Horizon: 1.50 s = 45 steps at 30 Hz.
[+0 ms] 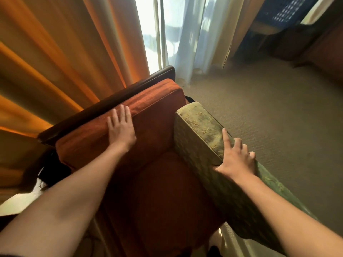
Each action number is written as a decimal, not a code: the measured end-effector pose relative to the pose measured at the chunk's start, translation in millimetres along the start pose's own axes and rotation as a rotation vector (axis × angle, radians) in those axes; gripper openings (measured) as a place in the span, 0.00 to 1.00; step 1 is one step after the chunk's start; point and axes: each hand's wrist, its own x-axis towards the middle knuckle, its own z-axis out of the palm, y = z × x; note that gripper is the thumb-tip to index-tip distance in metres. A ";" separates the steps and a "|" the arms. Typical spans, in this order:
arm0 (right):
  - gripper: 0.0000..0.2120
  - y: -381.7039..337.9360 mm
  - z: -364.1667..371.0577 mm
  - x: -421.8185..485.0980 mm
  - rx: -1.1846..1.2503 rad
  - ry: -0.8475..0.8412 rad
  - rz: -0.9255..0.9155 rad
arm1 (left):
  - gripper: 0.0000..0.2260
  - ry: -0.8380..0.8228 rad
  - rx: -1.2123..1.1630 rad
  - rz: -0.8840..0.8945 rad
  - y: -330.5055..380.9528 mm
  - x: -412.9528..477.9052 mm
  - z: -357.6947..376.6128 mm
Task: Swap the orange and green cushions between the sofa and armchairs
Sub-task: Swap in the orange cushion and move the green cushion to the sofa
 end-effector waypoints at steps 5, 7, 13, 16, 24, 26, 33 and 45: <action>0.68 18.7 -0.7 -20.1 -0.008 -0.019 -0.122 | 0.52 0.069 -0.091 0.683 100.1 -38.9 -18.4; 0.67 33.6 -0.4 -37.5 0.020 -0.047 -0.137 | 0.54 0.032 -0.048 0.923 150.4 -46.7 -31.6; 0.71 83.1 21.7 -103.6 0.063 -0.075 0.039 | 0.52 -0.063 0.351 1.147 230.9 -58.9 -42.9; 0.69 109.1 34.7 -122.4 0.112 -0.074 0.116 | 0.44 -0.017 0.256 1.150 230.7 -62.7 -43.8; 0.19 129.3 12.2 -113.0 0.227 -0.033 -0.138 | 0.20 -0.029 0.167 0.889 201.7 -111.4 -51.2; 0.16 131.7 8.1 -115.3 0.239 -0.040 -0.220 | 0.17 -0.036 0.187 0.794 189.1 -129.0 -55.6; 0.10 124.5 -35.1 -128.9 0.112 0.039 -0.659 | 0.15 -0.102 0.070 0.386 129.4 -224.0 -60.7; 0.17 79.8 -141.6 -244.5 -0.089 0.198 -1.128 | 0.24 0.056 -0.145 -0.072 47.1 -425.7 -150.6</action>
